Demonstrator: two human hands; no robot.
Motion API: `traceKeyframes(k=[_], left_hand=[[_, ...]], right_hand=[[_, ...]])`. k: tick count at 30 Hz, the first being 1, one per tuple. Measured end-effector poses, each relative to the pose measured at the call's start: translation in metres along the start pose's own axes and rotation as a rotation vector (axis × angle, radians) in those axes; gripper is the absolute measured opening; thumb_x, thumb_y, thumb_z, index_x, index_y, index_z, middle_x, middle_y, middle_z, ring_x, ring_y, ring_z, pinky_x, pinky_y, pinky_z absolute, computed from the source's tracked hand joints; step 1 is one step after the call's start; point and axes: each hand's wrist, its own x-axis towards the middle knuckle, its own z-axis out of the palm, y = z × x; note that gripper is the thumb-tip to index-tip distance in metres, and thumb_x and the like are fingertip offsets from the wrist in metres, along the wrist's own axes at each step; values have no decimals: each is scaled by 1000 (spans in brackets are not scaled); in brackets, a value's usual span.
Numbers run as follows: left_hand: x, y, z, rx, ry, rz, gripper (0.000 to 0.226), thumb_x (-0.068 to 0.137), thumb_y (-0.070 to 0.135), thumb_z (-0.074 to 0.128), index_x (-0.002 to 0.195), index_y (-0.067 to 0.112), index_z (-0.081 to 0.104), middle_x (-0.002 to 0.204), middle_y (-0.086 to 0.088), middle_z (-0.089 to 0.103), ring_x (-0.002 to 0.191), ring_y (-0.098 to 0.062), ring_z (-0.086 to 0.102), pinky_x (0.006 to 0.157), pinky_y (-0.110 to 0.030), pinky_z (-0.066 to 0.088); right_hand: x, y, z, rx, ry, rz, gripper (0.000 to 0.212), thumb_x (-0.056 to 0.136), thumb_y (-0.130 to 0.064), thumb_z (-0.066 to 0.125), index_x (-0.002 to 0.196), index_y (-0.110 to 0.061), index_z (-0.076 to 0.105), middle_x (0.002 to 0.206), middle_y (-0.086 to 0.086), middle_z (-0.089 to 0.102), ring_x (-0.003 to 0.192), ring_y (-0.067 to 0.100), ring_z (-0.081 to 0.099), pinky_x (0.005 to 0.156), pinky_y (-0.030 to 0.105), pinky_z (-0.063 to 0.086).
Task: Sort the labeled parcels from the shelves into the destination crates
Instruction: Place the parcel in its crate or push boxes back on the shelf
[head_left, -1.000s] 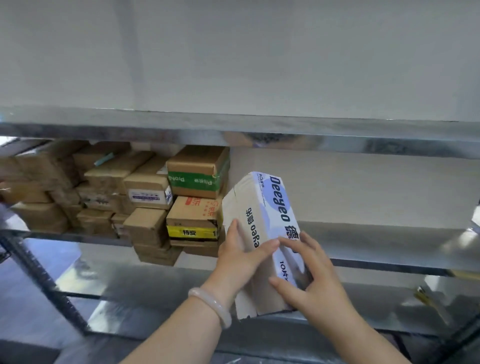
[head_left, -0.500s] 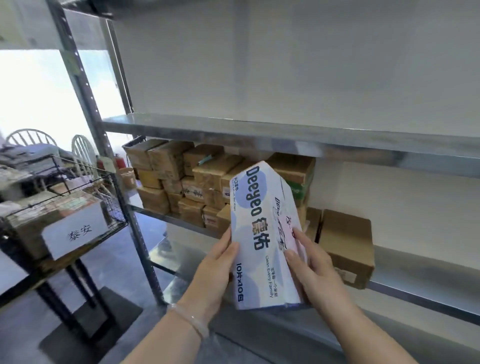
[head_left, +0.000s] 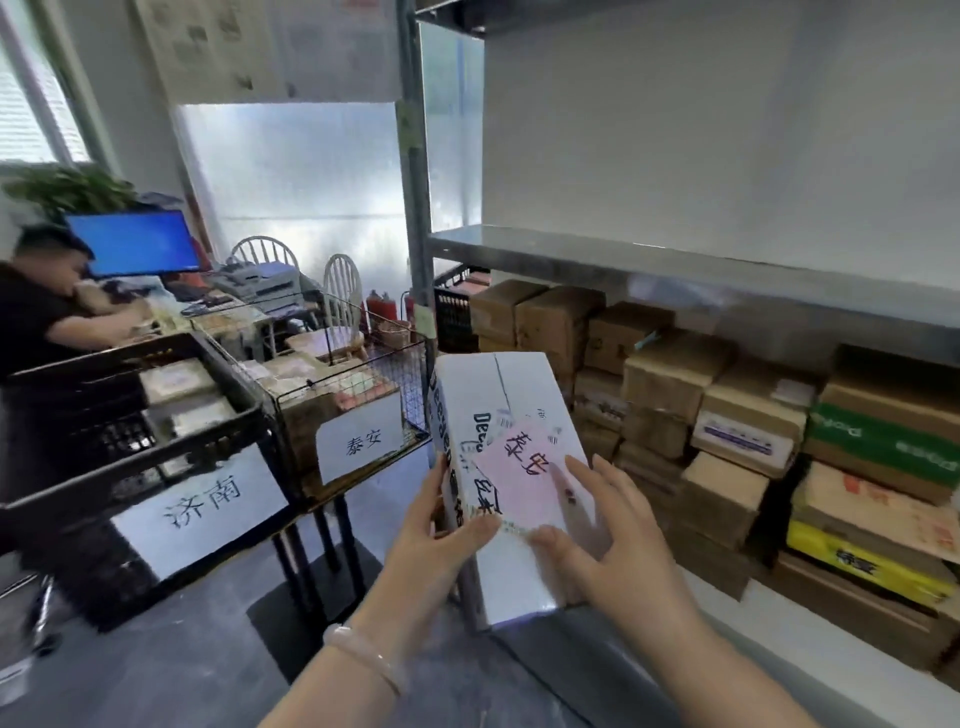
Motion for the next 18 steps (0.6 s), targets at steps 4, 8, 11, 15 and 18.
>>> traceKeyframes(k=[4,8,11,15,18], left_hand=[[11,15,-88,-51,93,27,92,60,33,96,136,53,47,117,13,71,103,-16,71,75,-28,60],[16,30,-148,-20,164,73,84,68,23,91,136,46,48,115,7,72,100,-15,72,72,-25,59],[22,41,-191,-31,222,86,80,71,25,87,136,49,47,115,8,73,101,-17,72,73,-25,59],[40,49,-237,-32,314,87,80,69,29,90,133,53,48,119,8,72,103,-18,71,76,-30,60],[62,52,-266,-41,358,96,80,68,29,86,134,54,48,120,8,71,104,-16,71,80,-33,60]], right_hand=[[33,-42,63,117,-68,-58,62,79,-53,70,128,-63,33,152,-24,22,136,-2,23,114,37,32],[51,-76,118,172,-165,-71,65,78,-55,69,130,-65,32,150,-19,31,137,9,33,110,46,38],[65,-99,156,202,-254,-64,63,70,-67,64,123,-74,29,149,-20,29,138,10,29,113,46,33],[96,-117,191,225,-343,-81,66,65,-79,59,121,-79,26,145,-23,30,136,10,33,111,49,36],[126,-126,216,235,-382,-101,70,61,-84,57,123,-78,26,145,-23,32,134,10,36,109,49,40]])
